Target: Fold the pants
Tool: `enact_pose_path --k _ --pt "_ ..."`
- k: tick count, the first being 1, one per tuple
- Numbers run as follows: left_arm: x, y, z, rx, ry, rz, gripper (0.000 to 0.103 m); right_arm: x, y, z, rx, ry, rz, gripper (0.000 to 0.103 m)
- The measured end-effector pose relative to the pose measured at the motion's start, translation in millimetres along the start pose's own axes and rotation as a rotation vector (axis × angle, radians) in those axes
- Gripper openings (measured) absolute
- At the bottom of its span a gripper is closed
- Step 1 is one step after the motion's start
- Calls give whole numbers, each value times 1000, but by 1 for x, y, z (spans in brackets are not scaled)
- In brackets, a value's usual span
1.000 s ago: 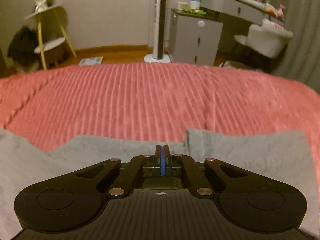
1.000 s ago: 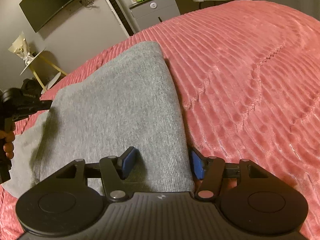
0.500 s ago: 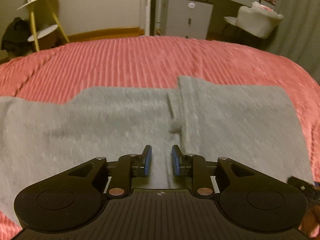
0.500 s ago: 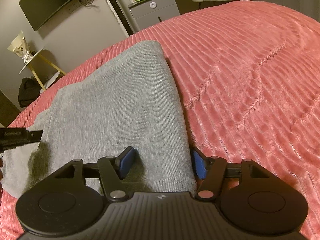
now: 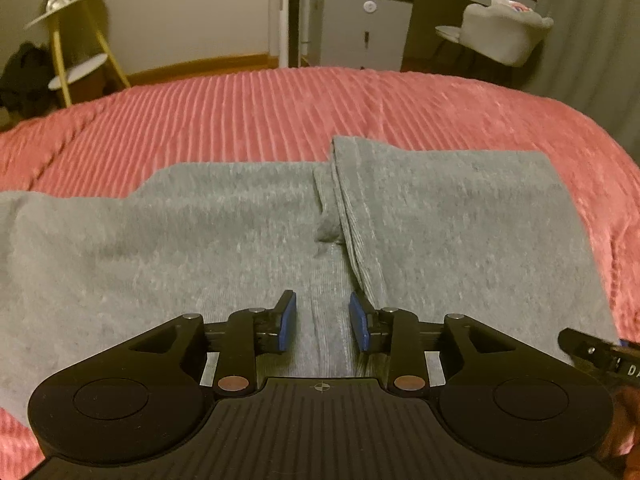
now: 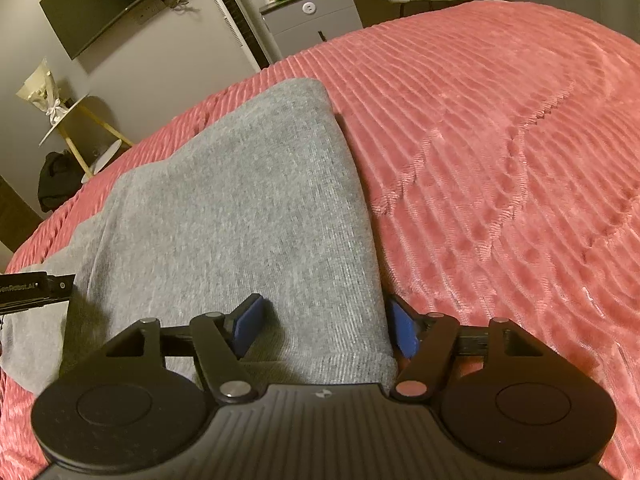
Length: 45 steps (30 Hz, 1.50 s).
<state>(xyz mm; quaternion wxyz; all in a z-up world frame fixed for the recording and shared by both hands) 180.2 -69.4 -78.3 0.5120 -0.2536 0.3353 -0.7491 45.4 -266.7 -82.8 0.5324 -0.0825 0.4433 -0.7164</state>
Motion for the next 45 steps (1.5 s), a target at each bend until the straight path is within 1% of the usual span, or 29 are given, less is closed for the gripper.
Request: enact_pose_path --k 5,10,21,29,30,32,33,34,36,39,42,45 --pt "6 -5 0 14 40 39 35 1 0 0 -1 1 4 68" --pt "12 -9 0 33 95 78 39 1 0 0 -1 1 5 68" --pt "17 -19 0 54 135 102 43 1 0 0 -1 1 5 68" --pt "20 -24 -1 58 138 89 45 1 0 0 -1 0 6 69" --pt "20 -26 -1 57 131 80 45 1 0 0 -1 1 6 69" --pt "17 -30 2 67 77 34 48 0 0 0 -1 1 6 69" --pt "14 -32 3 67 43 8 55 0 0 0 -1 1 6 69" --pt "11 -32 4 61 6 -17 58 1 0 0 -1 1 7 69" --pt "6 -27 4 32 -52 -56 58 0 0 0 -1 0 6 70" --pt "0 -12 -3 -41 -107 -93 58 -1 0 -1 -5 -10 8 72" --pt "4 4 -15 -110 -123 -136 58 -2 1 -1 -6 -17 6 73" --pt "7 14 -20 -129 -132 -158 60 -3 1 -1 -6 -17 7 73"
Point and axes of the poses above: each gripper's, at about its wrist camera, not at the fingertips, and y roughly the way its jaws point, x to its right, z to its top, the point moved 6 cm from there along y, roughly the way its jaws point, and after that the axes turned 3 degrees about x, right-handed, at the moved point
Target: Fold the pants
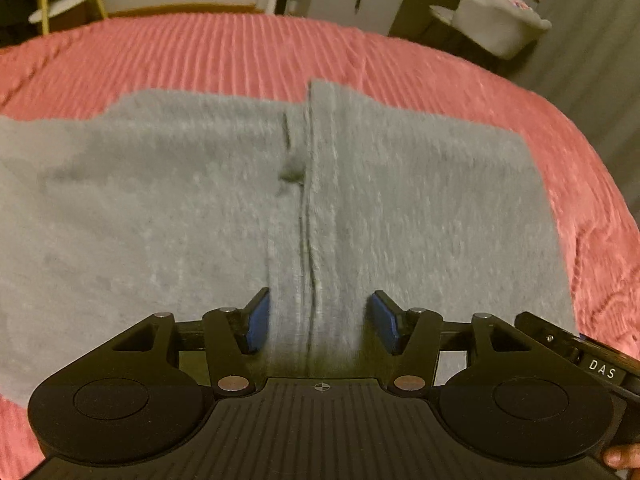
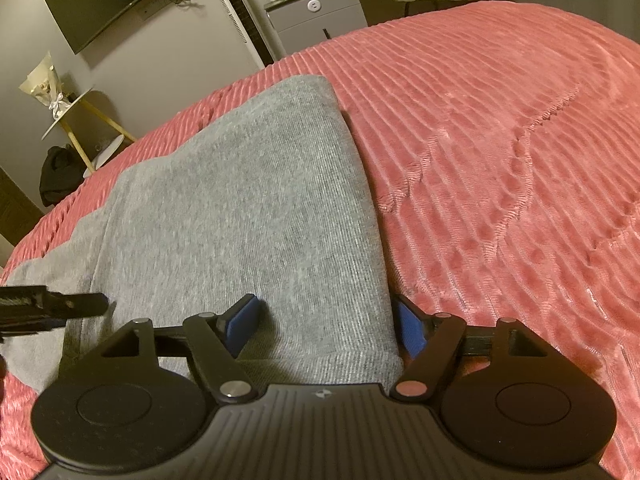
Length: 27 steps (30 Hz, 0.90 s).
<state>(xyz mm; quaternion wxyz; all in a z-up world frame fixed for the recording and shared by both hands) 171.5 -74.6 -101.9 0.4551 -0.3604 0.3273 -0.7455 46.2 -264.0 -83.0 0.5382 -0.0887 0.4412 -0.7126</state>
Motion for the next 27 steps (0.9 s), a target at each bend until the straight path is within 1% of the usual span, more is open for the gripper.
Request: enact_pose_path --k 3,5,7,9,11,15,23,27 --pt "2 5 1 -11 -30 -49 62 0 0 0 0 -2 -1 74" --pt "-1 9 3 -10 -46 -49 53 -1 1 0 0 -7 1 75" --pt "-4 9 4 -8 -61 -41 34 -2 1 -1 -1 -15 0 77" --pt "-8 8 4 -8 -90 -58 26 -3 1 -1 -2 -22 -2 77" --pt "-9 7 3 -4 -101 -64 24 -3 1 -1 -2 -24 -1 77" --pt "-6 6 1 8 -75 -51 23 -3 1 -1 -3 -24 0 77" --pt "0 6 3 20 -93 -34 18 -2 1 0 -4 -27 2 78" --pt "-4 -2 7 36 -125 -55 18 -2 1 0 -3 -28 1 79"
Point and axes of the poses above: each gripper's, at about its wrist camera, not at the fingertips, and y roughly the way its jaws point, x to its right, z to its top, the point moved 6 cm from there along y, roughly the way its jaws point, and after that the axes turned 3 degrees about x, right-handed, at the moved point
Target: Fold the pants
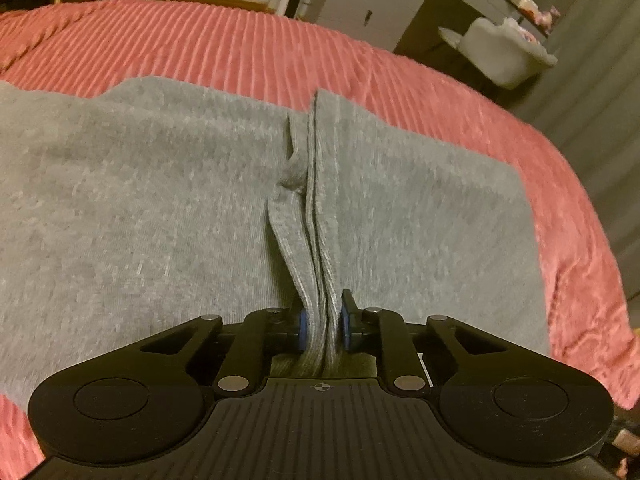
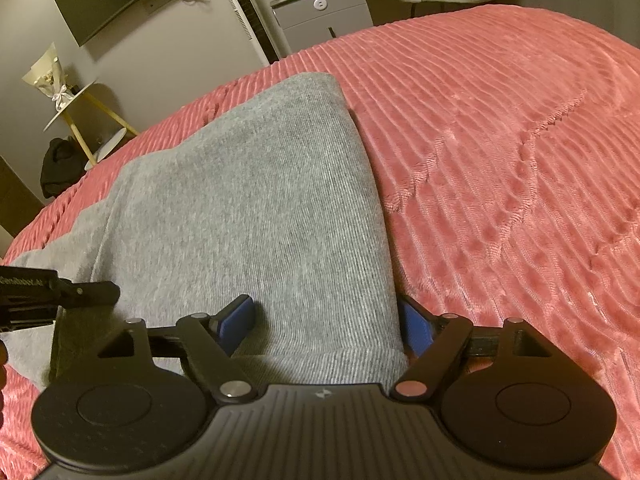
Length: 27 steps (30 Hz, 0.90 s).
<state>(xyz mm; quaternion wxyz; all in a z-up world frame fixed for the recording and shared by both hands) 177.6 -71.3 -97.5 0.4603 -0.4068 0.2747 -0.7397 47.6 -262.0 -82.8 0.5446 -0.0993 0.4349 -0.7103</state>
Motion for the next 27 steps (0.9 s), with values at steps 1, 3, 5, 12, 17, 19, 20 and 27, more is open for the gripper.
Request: enact_pose_path --k 1,3,5,12,17,19,20,27 --pt "-1 -4 1 7 -1 -5 18 0 0 0 0 -2 -1 80" --pt "0 -10 2 22 7 -12 17 -1 -1 0 1 -6 -3 81" --pt "0 -20 3 49 7 -15 17 0 -3 -1 2 -7 -1 82" --pt "-31 -38 -3 108 28 121 17 7 -22 -2 32 42 27 86" --pt "-43 -36 -10 81 60 145 30 -4 -22 -5 31 -25 17 86" --pt "-45 -39 -8 98 60 161 40 -8 -22 -5 34 -45 12 86" --pt "-46 -40 -5 107 56 161 41 -10 -23 -4 41 -53 10 86" --pt "-49 -30 36 193 43 125 54 -22 -32 -3 122 -93 -6 62"
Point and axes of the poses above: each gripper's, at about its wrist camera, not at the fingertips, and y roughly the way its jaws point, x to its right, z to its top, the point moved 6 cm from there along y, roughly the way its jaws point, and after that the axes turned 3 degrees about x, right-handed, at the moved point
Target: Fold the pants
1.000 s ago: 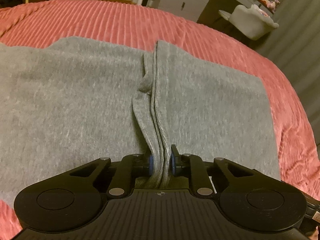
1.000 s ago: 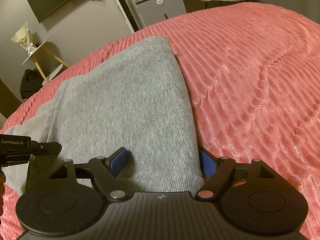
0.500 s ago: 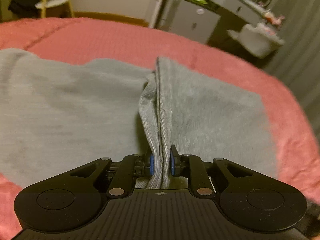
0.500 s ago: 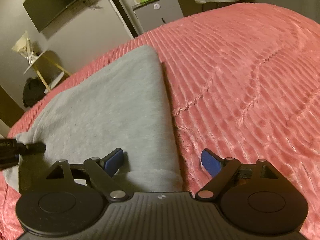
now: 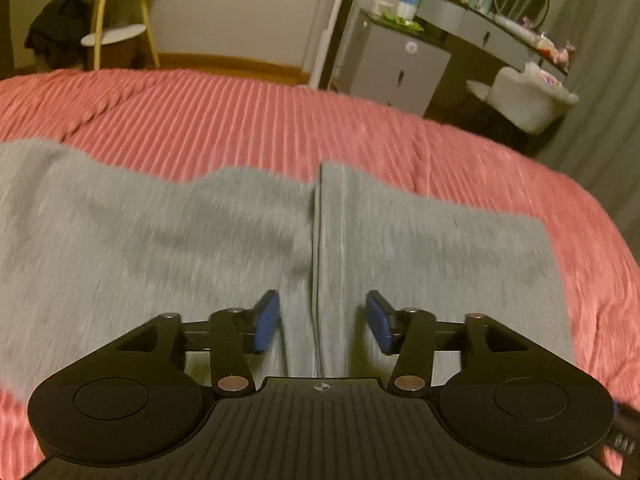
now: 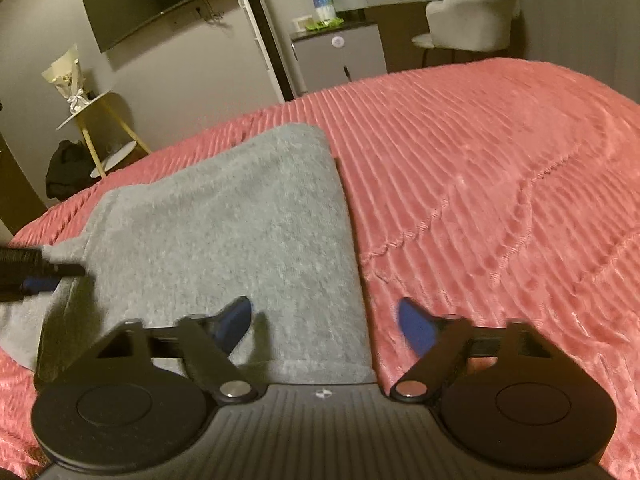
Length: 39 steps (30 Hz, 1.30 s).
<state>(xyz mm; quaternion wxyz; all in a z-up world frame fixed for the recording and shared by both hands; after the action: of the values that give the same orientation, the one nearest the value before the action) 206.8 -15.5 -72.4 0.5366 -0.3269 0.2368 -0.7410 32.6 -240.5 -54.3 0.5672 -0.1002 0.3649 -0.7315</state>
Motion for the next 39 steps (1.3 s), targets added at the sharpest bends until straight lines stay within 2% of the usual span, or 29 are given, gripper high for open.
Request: enact_pose_path --k 1,4,7,9,10,11,14,15,16,17,18,19,20,21,23,26,30,33,36,39 --pt "-2 10 5 -16 -10 -3 55 -2 0 0 1 0 1 55" --pt "-10 35 15 -65 -73 13 57 -6 -3 1 31 1 1 53" --pt "-10 53 22 -116 -158 -73 55 -9 -8 4 76 -13 38 53" --pt "-9 62 26 -127 -208 -132 34 -12 -2 2 60 -21 47 53" --pt "-9 61 28 -107 -226 -150 21 -12 2 1 47 -21 41 53" --pt "-8 56 31 -65 -234 -167 18 -12 5 1 39 -21 38 53" --pt "-5 28 35 83 -191 -199 18 -13 4 3 49 -24 47 54" --pt "-3 20 35 111 -163 -193 19 -12 3 3 55 -22 53 54" --pt "-3 15 32 129 -119 -153 30 -12 1 3 62 -18 58 55" --pt "-5 14 29 135 -70 -70 39 -11 1 3 63 -14 60 55" --pt "-9 14 25 134 -25 32 60 -11 2 3 59 -14 59 57" --pt "-17 13 21 137 20 148 67 -11 4 3 48 -23 46 60" --pt "-23 10 16 137 50 199 67 -14 6 2 40 -38 25 61" --pt "-31 6 11 128 61 206 70 -17 7 3 36 -52 8 62" --pt "-48 -6 -1 107 22 192 83 -22 5 3 41 -77 3 62" --pt "-84 -33 -21 121 -87 232 89 -30 0 3 61 -103 17 62" --pt "-150 -60 -42 131 -292 279 89 -61 -2 1 113 -224 50 62" --pt "-194 -73 -49 137 -421 307 89 -84 8 -7 94 -333 66 61" --pt "-229 -85 -51 159 -471 342 89 -96 30 -21 9 -384 56 62" --pt "-255 -80 -49 161 -540 303 89 -104 34 -31 54 -482 30 66"
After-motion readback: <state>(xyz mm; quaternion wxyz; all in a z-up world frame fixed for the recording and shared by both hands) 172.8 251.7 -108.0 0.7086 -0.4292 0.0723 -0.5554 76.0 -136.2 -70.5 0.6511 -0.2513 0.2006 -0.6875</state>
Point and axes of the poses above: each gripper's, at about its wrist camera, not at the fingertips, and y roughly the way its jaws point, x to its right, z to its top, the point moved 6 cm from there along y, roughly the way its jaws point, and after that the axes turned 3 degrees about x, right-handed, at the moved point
